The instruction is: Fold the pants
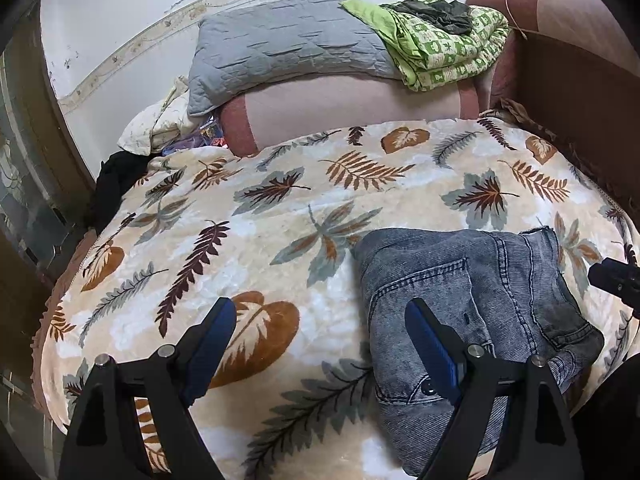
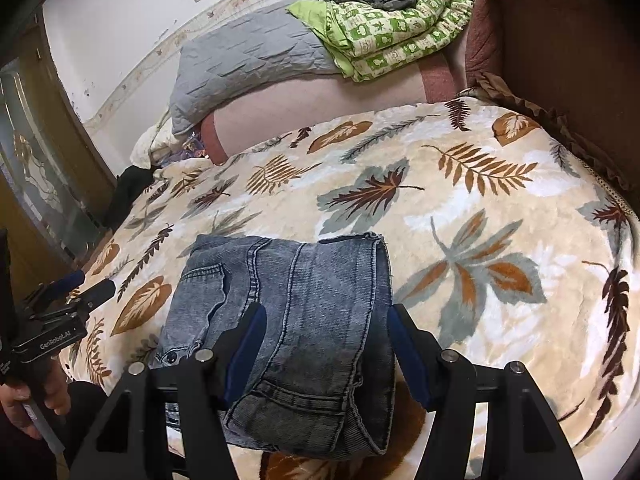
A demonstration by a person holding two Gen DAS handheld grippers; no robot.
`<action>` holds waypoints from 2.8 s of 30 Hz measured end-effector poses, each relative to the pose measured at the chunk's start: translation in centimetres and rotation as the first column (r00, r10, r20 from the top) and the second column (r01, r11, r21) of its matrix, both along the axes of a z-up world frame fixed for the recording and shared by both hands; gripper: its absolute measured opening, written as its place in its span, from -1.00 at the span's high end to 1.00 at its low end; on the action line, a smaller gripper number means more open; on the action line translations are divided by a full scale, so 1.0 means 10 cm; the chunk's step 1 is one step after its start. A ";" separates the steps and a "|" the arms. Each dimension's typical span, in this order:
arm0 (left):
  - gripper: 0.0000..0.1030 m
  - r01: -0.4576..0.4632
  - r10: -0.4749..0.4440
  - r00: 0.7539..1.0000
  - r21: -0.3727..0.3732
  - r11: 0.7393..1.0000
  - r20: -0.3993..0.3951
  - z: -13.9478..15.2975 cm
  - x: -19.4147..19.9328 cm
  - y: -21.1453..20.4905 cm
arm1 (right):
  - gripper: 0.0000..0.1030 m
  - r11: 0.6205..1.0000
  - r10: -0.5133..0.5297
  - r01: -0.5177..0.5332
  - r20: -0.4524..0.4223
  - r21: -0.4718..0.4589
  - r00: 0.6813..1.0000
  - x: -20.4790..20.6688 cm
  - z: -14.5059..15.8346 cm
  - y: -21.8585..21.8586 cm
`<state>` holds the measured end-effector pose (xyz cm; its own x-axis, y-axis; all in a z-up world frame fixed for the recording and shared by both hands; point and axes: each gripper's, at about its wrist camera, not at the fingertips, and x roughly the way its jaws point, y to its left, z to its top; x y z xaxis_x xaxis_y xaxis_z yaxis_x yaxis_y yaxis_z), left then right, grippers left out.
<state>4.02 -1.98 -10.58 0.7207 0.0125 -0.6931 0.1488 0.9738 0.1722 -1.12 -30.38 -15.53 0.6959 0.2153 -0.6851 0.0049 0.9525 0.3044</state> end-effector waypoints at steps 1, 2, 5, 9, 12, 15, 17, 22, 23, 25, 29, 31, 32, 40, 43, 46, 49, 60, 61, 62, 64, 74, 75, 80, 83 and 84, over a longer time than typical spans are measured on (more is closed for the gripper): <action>-0.68 0.000 0.000 1.000 0.000 1.000 0.000 0.00 0.00 0.00 | -0.29 1.000 0.000 0.000 0.000 -0.002 1.000 0.00 0.00 0.00; -0.68 0.000 0.000 1.000 0.000 1.000 0.000 0.00 0.00 -0.01 | -0.29 1.000 0.000 0.000 -0.001 -0.003 1.000 0.00 0.00 0.00; -0.68 0.007 -0.007 1.000 0.001 1.000 -0.002 0.00 0.00 -0.02 | -0.29 1.000 -0.004 0.004 -0.003 0.003 1.000 0.00 -0.01 -0.02; -0.68 0.016 -0.016 1.000 0.001 1.000 -0.006 0.00 0.01 -0.07 | -0.29 1.000 -0.010 0.010 -0.004 0.011 1.000 0.00 -0.01 -0.05; -0.68 0.020 -0.020 1.000 0.007 1.000 -0.007 0.00 0.01 -0.11 | -0.29 1.000 -0.012 0.013 -0.008 0.020 1.000 0.00 -0.02 -0.08; -0.68 0.022 -0.022 1.000 0.014 1.000 -0.007 0.00 0.01 -0.14 | -0.29 1.000 -0.013 0.014 -0.010 0.025 1.000 0.00 -0.04 -0.09; -0.68 0.020 -0.020 1.000 0.013 1.000 -0.011 -0.01 0.02 -0.14 | -0.29 0.999 -0.013 0.014 -0.013 0.030 1.000 0.00 -0.04 -0.10; -0.68 0.020 -0.019 1.000 0.015 1.000 -0.016 -0.02 0.03 -0.15 | -0.29 0.999 -0.017 0.017 -0.010 0.039 1.000 0.01 -0.04 -0.12; -0.68 0.022 -0.022 1.000 0.016 1.000 -0.017 -0.02 0.04 -0.16 | -0.29 0.999 -0.017 0.017 -0.011 0.039 1.000 0.01 -0.04 -0.12; -0.68 0.023 -0.023 1.000 0.020 1.000 -0.015 -0.02 0.03 -0.17 | -0.29 0.999 -0.017 0.018 -0.012 0.044 1.000 0.01 -0.05 -0.12; -0.68 0.025 -0.024 1.000 0.019 1.000 -0.017 -0.03 0.03 -0.18 | -0.29 0.999 -0.016 0.017 -0.011 0.044 1.000 0.01 -0.04 -0.13; -0.68 0.026 -0.026 0.999 0.017 1.000 -0.019 -0.03 0.03 -0.18 | -0.29 0.999 -0.016 0.016 -0.012 0.044 1.000 0.01 -0.05 -0.13; -0.68 0.026 -0.025 0.999 0.017 1.000 -0.020 -0.04 0.03 -0.17 | -0.29 0.999 -0.016 0.016 -0.014 0.045 1.000 0.01 -0.05 -0.13; -0.68 0.026 -0.026 0.999 0.015 1.000 -0.031 -0.09 0.05 -0.18 | -0.30 0.999 -0.020 0.021 -0.024 0.049 1.000 0.01 -0.09 -0.15; -0.68 0.026 -0.026 0.999 0.017 1.000 -0.031 -0.09 0.06 -0.18 | -0.30 0.998 -0.019 0.021 -0.024 0.053 1.000 0.02 -0.09 -0.15; -0.68 0.025 -0.025 0.999 0.015 1.000 -0.035 -0.10 0.06 -0.18 | -0.30 0.998 -0.018 0.019 -0.027 0.055 0.999 0.02 -0.11 -0.14; -0.68 0.021 -0.021 0.999 0.017 1.000 -0.040 -0.12 0.07 -0.18 | -0.30 0.998 -0.015 0.017 -0.032 0.055 0.999 0.02 -0.13 -0.13; -0.68 0.018 -0.017 0.999 0.018 1.000 -0.049 -0.15 0.07 -0.17 | -0.30 0.997 -0.027 0.030 -0.046 0.074 0.999 -0.01 -0.20 -0.17; -0.68 0.019 -0.018 0.999 0.021 1.000 -0.050 -0.15 0.07 -0.17 | -0.30 0.997 -0.028 0.031 -0.048 0.077 0.998 -0.01 -0.20 -0.18; -0.68 0.020 -0.019 0.999 0.021 1.000 -0.050 -0.15 0.07 -0.17 | -0.30 0.996 -0.028 0.032 -0.047 0.079 0.998 -0.02 -0.20 -0.18; -0.68 0.018 -0.017 0.999 0.018 1.000 -0.047 -0.15 0.07 -0.17 | -0.30 0.996 -0.031 0.035 -0.042 0.081 0.999 -0.03 -0.19 -0.19; -0.68 0.027 -0.026 0.998 0.024 0.999 -0.051 -0.16 0.07 -0.18 | -0.30 0.994 -0.041 0.046 -0.047 0.099 0.998 -0.04 -0.22 -0.25; -0.68 0.027 -0.025 0.998 0.026 0.999 -0.049 -0.16 0.06 -0.17 | -0.30 0.994 -0.040 0.045 -0.047 0.101 0.998 -0.04 -0.22 -0.25; -0.68 0.021 -0.020 0.999 0.024 0.999 -0.049 -0.15 0.06 -0.16 | -0.30 0.994 -0.035 0.040 -0.050 0.105 0.998 -0.04 -0.25 -0.24; -0.68 0.020 -0.019 0.998 0.026 0.999 -0.054 -0.17 0.08 -0.15 | -0.30 0.993 -0.036 0.042 -0.055 0.107 0.998 -0.03 -0.28 -0.25; -0.68 0.020 -0.019 0.998 0.027 0.999 -0.055 -0.17 0.08 -0.16 | -0.31 0.993 -0.038 0.044 -0.057 0.109 0.998 -0.03 -0.29 -0.25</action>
